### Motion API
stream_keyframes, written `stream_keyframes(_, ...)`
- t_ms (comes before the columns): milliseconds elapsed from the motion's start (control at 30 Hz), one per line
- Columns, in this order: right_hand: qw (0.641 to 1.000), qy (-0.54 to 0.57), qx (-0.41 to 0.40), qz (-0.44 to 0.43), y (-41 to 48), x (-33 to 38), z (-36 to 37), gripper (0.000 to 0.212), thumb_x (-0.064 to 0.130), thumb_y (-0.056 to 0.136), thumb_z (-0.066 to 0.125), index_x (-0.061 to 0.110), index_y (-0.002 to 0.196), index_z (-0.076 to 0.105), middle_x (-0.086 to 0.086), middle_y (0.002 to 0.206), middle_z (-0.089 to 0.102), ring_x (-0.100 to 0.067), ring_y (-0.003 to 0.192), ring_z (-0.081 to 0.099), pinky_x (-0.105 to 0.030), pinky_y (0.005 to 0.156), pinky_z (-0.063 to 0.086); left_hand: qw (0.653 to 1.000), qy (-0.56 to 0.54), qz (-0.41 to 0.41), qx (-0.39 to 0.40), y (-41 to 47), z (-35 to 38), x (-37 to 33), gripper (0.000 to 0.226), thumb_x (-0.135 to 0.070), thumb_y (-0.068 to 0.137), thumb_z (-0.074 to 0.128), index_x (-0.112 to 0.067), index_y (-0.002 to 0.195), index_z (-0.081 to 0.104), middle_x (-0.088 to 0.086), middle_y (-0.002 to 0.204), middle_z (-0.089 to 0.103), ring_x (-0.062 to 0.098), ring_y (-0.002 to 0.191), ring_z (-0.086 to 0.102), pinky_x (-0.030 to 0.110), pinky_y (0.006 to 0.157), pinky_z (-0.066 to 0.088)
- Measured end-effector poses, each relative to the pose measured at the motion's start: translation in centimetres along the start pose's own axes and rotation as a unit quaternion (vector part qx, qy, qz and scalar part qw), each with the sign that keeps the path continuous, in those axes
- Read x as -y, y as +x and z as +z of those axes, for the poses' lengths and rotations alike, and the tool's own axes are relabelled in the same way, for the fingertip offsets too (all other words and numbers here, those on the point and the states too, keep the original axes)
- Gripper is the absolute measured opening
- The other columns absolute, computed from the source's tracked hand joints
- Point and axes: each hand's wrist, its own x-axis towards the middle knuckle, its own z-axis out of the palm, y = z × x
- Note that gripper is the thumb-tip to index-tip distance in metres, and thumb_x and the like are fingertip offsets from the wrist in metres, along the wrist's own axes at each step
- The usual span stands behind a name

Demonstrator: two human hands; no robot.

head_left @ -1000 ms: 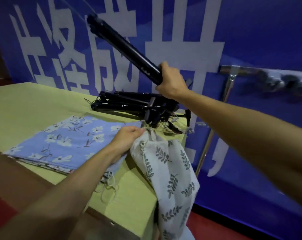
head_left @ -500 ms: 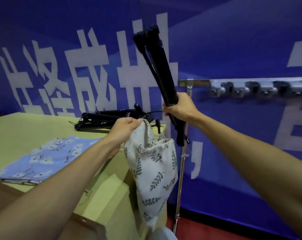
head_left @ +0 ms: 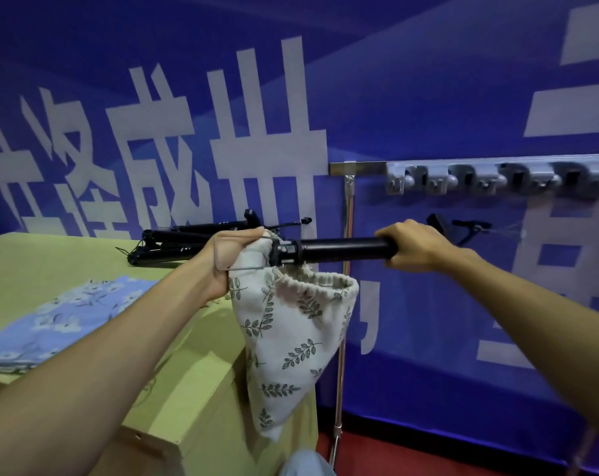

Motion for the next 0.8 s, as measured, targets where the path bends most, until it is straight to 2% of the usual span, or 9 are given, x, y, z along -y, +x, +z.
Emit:
stream_keyframes(100, 0.998, -0.058, 0.031, -0.009, -0.2, 0.7, -1.1, 0.022, 0.013, 0.076, 0.059, 0.030, 0.076, 0.046, 0.007, 0.067, 0.048, -0.024, 0.072, 0.055, -0.035, 0.060, 0.045, 0.999, 0.017, 0.015, -0.034, 0.0, -0.2, 0.2, 0.017, -0.019, 0.092, 0.060, -0.008, 0.080, 0.065, 0.007, 0.066, 0.065, 0.017, 0.048, 0.062, 0.024, 0.048, 0.052)
stream_keyframes(200, 0.989, -0.142, 0.041, -0.025, -0.2, 2.2, -2.6, 0.019, 0.014, 0.076, 0.056, 0.028, 0.087, 0.049, 0.005, 0.069, 0.043, -0.025, 0.074, 0.053, -0.032, 0.059, 0.039, 0.992, 0.062, 0.035, -0.107, 0.1, 0.3, 0.3, 0.016, -0.015, 0.091, 0.062, -0.004, 0.080, 0.065, 0.012, 0.074, 0.064, 0.021, 0.057, 0.061, 0.030, 0.057, 0.053)
stream_keyframes(267, 0.977, -0.204, 0.037, -0.049, -0.3, 3.7, -3.6, 0.017, 0.015, 0.078, 0.055, 0.026, 0.090, 0.051, 0.005, 0.069, 0.041, -0.024, 0.070, 0.050, -0.031, 0.059, 0.037, 0.978, 0.109, 0.058, -0.169, 0.4, 1.0, 0.4, 0.018, -0.013, 0.090, 0.064, -0.001, 0.077, 0.063, 0.018, 0.077, 0.066, 0.027, 0.065, 0.062, 0.035, 0.064, 0.053)
stream_keyframes(333, 0.962, -0.261, 0.028, -0.077, -0.4, 5.3, -4.5, 0.019, 0.017, 0.080, 0.056, 0.023, 0.098, 0.057, 0.004, 0.073, 0.045, -0.025, 0.070, 0.052, -0.031, 0.060, 0.037, 0.961, 0.175, 0.087, -0.195, 0.6, 1.6, 0.5, 0.021, -0.016, 0.090, 0.064, -0.003, 0.073, 0.061, 0.019, 0.079, 0.064, 0.026, 0.070, 0.059, 0.038, 0.068, 0.050)
stream_keyframes(433, 0.932, -0.339, 0.014, -0.130, -0.8, 7.8, -5.6, 0.024, 0.018, 0.082, 0.057, 0.020, 0.105, 0.061, 0.000, 0.088, 0.060, -0.026, 0.082, 0.065, -0.031, 0.061, 0.039, 0.952, 0.237, 0.110, -0.162, 0.4, 3.0, 0.6, 0.022, -0.020, 0.091, 0.062, -0.002, 0.079, 0.065, 0.015, 0.075, 0.055, 0.023, 0.070, 0.052, 0.034, 0.066, 0.043)
stream_keyframes(533, 0.890, -0.413, 0.009, -0.191, -1.1, 10.0, -6.1, 0.021, 0.017, 0.086, 0.056, 0.020, 0.106, 0.061, -0.001, 0.103, 0.066, -0.027, 0.095, 0.066, -0.030, 0.065, 0.039, 0.951, 0.248, 0.148, -0.115, -0.2, 5.1, 0.7, 0.024, -0.026, 0.092, 0.061, -0.005, 0.081, 0.065, 0.012, 0.076, 0.054, 0.022, 0.071, 0.049, 0.034, 0.068, 0.046)
stream_keyframes(633, 0.872, -0.433, -0.017, -0.230, -0.9, 11.4, -6.0, 0.019, 0.014, 0.090, 0.053, 0.016, 0.107, 0.060, -0.002, 0.103, 0.068, -0.027, 0.096, 0.066, -0.032, 0.077, 0.039, 0.968, 0.179, 0.152, -0.085, -0.7, 6.3, 0.4, 0.043, -0.034, 0.088, 0.063, 0.008, 0.093, 0.065, 0.018, 0.085, 0.064, 0.024, 0.079, 0.055, 0.046, 0.087, 0.053)
stream_keyframes(667, 0.869, -0.434, -0.028, -0.235, -0.8, 11.5, -5.9, 0.017, 0.012, 0.091, 0.050, 0.015, 0.104, 0.061, -0.002, 0.101, 0.069, -0.026, 0.094, 0.066, -0.032, 0.081, 0.037, 0.973, 0.155, 0.149, -0.081, -0.9, 6.4, 0.3, 0.045, -0.035, 0.086, 0.064, 0.009, 0.097, 0.065, 0.018, 0.087, 0.065, 0.025, 0.081, 0.056, 0.047, 0.088, 0.052)
stream_keyframes(800, 0.870, -0.405, -0.066, -0.273, 0.0, 11.2, -6.0, 0.018, 0.010, 0.092, 0.047, 0.012, 0.099, 0.064, -0.005, 0.099, 0.070, -0.028, 0.097, 0.063, -0.033, 0.094, 0.036, 0.984, 0.070, 0.134, -0.098, -1.6, 6.0, 0.2, 0.027, -0.024, 0.091, 0.064, 0.001, 0.098, 0.072, 0.018, 0.099, 0.072, 0.029, 0.089, 0.068, 0.045, 0.088, 0.054)
